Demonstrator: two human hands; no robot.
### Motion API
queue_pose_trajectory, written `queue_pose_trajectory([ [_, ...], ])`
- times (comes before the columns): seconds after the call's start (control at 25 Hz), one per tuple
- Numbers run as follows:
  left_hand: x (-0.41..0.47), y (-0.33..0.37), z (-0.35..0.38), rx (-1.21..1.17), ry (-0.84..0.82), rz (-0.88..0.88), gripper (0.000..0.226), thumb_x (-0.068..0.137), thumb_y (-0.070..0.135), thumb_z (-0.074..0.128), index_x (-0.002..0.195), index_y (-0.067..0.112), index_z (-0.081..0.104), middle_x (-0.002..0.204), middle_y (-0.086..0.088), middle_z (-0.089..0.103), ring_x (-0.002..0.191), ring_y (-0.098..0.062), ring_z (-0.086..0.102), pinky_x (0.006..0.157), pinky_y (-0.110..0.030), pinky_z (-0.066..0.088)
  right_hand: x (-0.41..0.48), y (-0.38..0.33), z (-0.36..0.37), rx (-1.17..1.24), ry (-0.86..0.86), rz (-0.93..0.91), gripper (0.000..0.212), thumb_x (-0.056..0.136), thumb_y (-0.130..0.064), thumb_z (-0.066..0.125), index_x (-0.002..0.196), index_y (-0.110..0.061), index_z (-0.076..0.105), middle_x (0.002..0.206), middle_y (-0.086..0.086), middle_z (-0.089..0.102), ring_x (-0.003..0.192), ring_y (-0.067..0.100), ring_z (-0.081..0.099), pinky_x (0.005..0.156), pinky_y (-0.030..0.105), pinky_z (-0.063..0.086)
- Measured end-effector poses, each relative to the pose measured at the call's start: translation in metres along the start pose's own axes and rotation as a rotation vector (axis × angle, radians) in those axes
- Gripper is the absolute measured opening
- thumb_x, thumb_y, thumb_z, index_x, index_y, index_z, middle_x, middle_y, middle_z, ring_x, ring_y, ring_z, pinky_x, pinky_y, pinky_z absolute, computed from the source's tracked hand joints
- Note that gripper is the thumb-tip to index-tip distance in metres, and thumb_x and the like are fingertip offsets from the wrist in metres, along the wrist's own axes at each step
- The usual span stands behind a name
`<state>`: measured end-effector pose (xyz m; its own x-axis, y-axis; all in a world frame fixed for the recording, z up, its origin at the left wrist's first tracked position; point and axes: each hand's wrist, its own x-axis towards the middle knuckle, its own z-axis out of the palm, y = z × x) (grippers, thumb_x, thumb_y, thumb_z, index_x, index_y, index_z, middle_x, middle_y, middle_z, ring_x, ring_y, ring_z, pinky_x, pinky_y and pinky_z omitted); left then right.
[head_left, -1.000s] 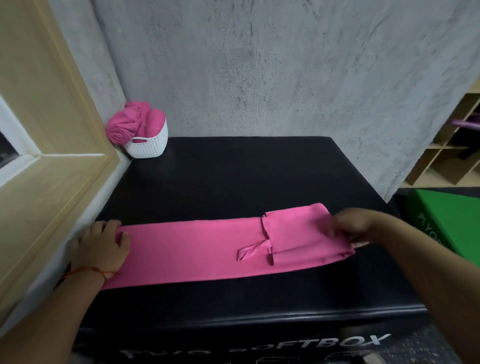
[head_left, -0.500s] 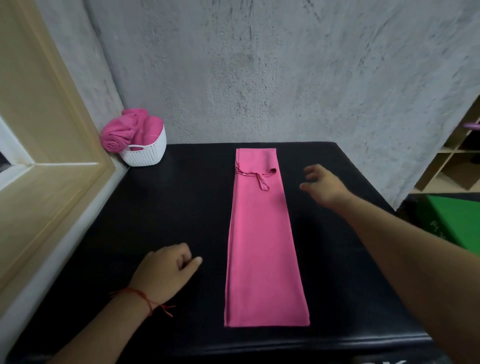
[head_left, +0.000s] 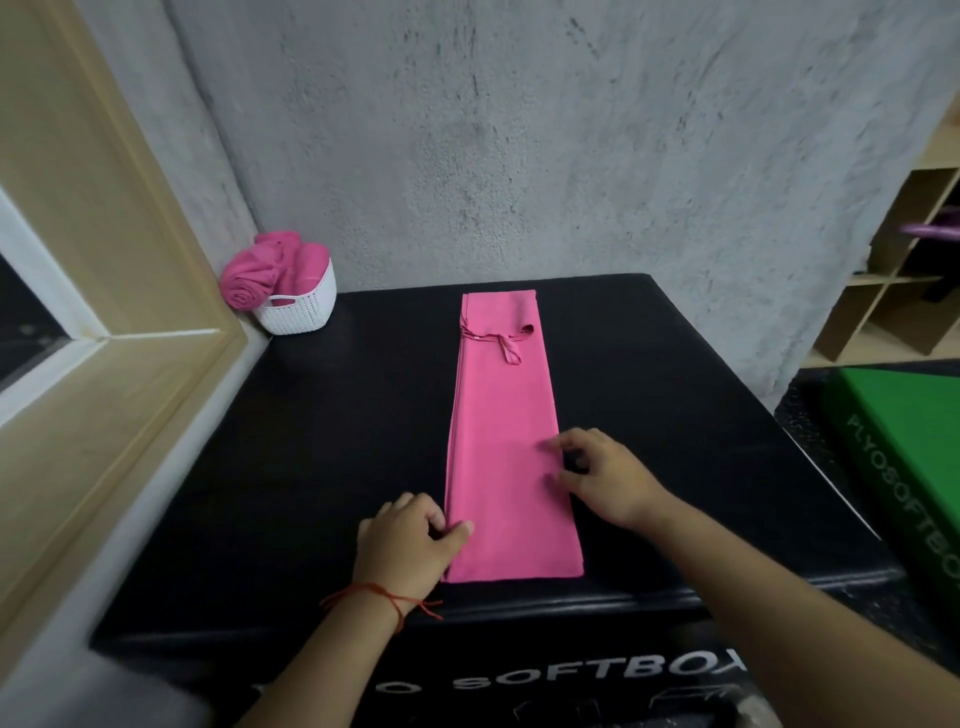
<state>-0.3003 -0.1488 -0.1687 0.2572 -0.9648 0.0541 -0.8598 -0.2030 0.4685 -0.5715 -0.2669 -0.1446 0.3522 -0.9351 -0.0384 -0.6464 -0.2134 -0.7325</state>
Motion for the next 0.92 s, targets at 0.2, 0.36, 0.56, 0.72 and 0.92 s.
queue_pose_trajectory([
  [0.2, -0.024, 0.021, 0.002, 0.047, 0.036, -0.139, 0.038, 0.086, 0.071, 0.058, 0.092, 0.034, 0.061, 0.101, 0.014, 0.062, 0.102, -0.015, 0.062, 0.096, -0.040, 0.045, -0.067, 0.015, 0.033, 0.079, 0.102, -0.143, 0.035, 0.088, -0.044, 0.082, 0.121, -0.051, 0.070, 0.129, -0.029, 0.058, 0.123, -0.003, 0.052, 0.112, 0.033, 0.043],
  [0.36, -0.026, 0.026, 0.000, -0.013, -0.110, -0.242, 0.048, 0.081, 0.067, 0.061, 0.073, 0.019, 0.064, 0.077, 0.009, 0.068, 0.084, -0.022, 0.068, 0.085, -0.039, 0.053, -0.087, 0.022, 0.051, -0.131, 0.137, -0.274, 0.045, 0.085, -0.069, 0.070, 0.128, -0.056, 0.064, 0.142, -0.034, 0.049, 0.137, -0.002, 0.041, 0.123, 0.044, 0.029],
  [0.56, -0.036, 0.029, 0.003, -0.123, -0.055, -0.276, 0.040, 0.084, 0.047, 0.064, 0.068, 0.010, 0.064, 0.063, -0.003, 0.065, 0.064, -0.022, 0.065, 0.069, -0.041, 0.058, -0.088, 0.021, 0.053, -0.221, 0.077, -0.389, 0.061, 0.078, -0.076, 0.070, 0.135, -0.060, 0.057, 0.155, -0.036, 0.036, 0.158, 0.004, 0.013, 0.128, 0.044, 0.014],
  [0.72, -0.044, 0.032, 0.002, -0.297, 0.113, -0.279, 0.014, 0.088, 0.031, 0.070, 0.082, 0.024, 0.060, 0.070, 0.005, 0.068, 0.067, -0.014, 0.065, 0.068, -0.039, 0.055, -0.078, 0.019, 0.057, -0.308, 0.075, -0.365, 0.060, 0.080, -0.081, 0.061, 0.135, -0.060, 0.056, 0.153, -0.038, 0.038, 0.157, 0.000, 0.011, 0.130, 0.046, 0.010],
  [0.92, -0.065, 0.027, -0.004, -0.716, -0.069, -0.042, 0.047, 0.094, 0.014, 0.071, 0.128, 0.045, 0.059, 0.099, 0.000, 0.073, 0.080, -0.020, 0.069, 0.081, -0.029, 0.055, -0.082, 0.021, 0.062, -0.325, 0.080, -0.385, 0.056, 0.079, -0.078, 0.064, 0.131, -0.058, 0.061, 0.149, -0.036, 0.044, 0.156, 0.002, 0.019, 0.128, 0.052, 0.018],
])
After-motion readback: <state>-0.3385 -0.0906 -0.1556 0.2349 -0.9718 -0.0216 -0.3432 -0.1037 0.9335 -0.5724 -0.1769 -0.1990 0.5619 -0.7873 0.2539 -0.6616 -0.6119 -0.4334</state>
